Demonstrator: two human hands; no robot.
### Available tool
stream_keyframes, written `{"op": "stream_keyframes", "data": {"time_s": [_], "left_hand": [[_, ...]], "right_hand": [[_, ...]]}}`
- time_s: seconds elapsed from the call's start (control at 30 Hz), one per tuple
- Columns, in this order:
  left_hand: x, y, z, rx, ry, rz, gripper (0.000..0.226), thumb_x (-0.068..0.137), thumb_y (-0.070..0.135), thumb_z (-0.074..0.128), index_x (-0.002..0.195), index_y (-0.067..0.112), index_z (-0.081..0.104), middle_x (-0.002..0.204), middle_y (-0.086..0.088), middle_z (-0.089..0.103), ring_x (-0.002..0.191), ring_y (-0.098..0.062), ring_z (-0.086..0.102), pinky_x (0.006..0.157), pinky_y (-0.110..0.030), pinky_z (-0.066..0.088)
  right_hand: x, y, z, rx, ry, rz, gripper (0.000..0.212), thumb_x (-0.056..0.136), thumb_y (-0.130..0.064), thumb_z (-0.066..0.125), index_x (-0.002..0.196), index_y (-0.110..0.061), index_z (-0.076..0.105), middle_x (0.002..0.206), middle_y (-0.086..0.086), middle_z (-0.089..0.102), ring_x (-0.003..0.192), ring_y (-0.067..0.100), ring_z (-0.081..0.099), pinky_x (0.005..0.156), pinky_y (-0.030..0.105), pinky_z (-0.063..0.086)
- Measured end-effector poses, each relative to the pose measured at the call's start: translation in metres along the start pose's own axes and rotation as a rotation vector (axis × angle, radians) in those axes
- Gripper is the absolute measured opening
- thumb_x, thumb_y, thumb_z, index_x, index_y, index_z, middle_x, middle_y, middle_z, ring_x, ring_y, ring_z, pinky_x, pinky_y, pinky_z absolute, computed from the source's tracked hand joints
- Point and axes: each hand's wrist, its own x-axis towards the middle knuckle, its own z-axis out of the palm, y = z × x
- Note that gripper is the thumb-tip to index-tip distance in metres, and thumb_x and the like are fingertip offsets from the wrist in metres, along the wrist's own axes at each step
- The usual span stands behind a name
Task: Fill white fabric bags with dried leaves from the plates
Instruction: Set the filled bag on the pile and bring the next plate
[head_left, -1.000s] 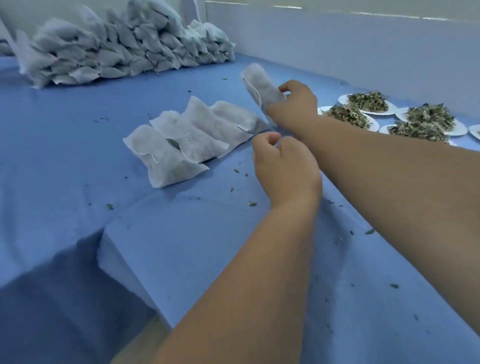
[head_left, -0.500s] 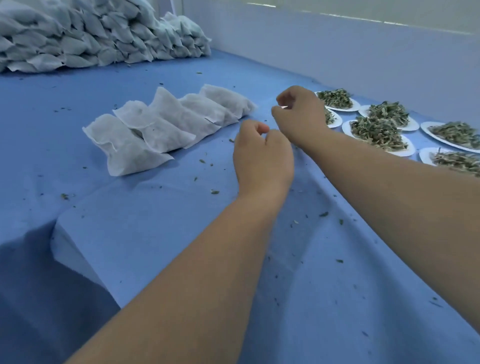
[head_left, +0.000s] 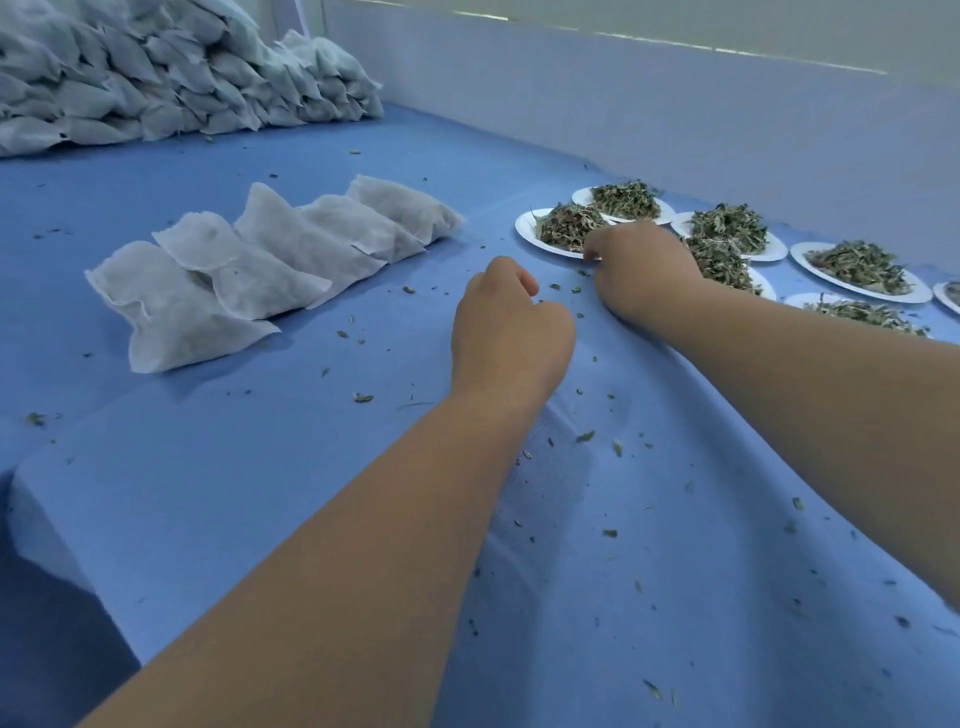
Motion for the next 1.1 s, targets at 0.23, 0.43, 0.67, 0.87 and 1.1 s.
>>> {"op": "stream_keyframes", "data": {"time_s": [0.23,0.43,0.67,0.87,1.1], "left_hand": [[0.004,-0.004,0.0,-0.003,-0.011,0.018,0.022,0.084,0.012,0.048,0.104,0.021,0.054,0.102,0.01,0.05,0.086,-0.009,0.051,0.068,-0.031,0.043],[0.008,-0.006,0.002,-0.018,-0.005,0.025,0.021,0.085,0.014,0.049,0.104,0.021,0.053,0.099,0.012,0.049,0.082,-0.005,0.049,0.058,-0.024,0.036],[0.011,-0.005,-0.003,-0.101,0.084,-0.056,0.025,0.083,0.011,0.041,0.103,0.02,0.054,0.112,0.001,0.058,0.095,-0.018,0.055,0.074,-0.035,0.049],[-0.001,0.003,-0.002,0.087,0.021,0.02,0.025,0.093,0.017,0.036,0.108,0.018,0.056,0.105,0.003,0.059,0.093,-0.019,0.053,0.062,-0.029,0.034],[-0.048,0.024,0.029,0.333,-0.195,0.126,0.028,0.1,0.027,0.035,0.119,0.013,0.049,0.106,-0.01,0.06,0.083,-0.021,0.057,0.062,-0.032,0.039]], "right_hand": [[0.015,0.005,0.007,-0.097,0.015,-0.083,0.018,0.09,-0.003,0.049,0.101,-0.016,0.056,0.079,0.009,0.051,0.075,0.035,0.054,0.056,0.031,0.034],[0.013,0.003,0.003,-0.142,0.047,-0.172,0.008,0.09,-0.006,0.048,0.097,-0.011,0.049,0.074,0.014,0.054,0.07,0.036,0.054,0.054,0.033,0.036],[-0.062,0.005,-0.026,-0.218,0.046,-0.235,0.007,0.092,-0.011,0.048,0.097,-0.014,0.05,0.069,0.01,0.052,0.062,0.035,0.05,0.049,0.031,0.024],[-0.172,0.019,-0.066,-0.219,0.001,-0.271,0.003,0.095,-0.016,0.048,0.098,-0.015,0.047,0.062,0.004,0.047,0.055,0.031,0.044,0.047,0.029,0.023],[-0.264,0.035,-0.101,-0.057,-0.034,-0.108,0.004,0.094,-0.018,0.05,0.093,-0.02,0.046,0.073,0.002,0.057,0.068,0.032,0.051,0.057,0.038,0.044]]}}
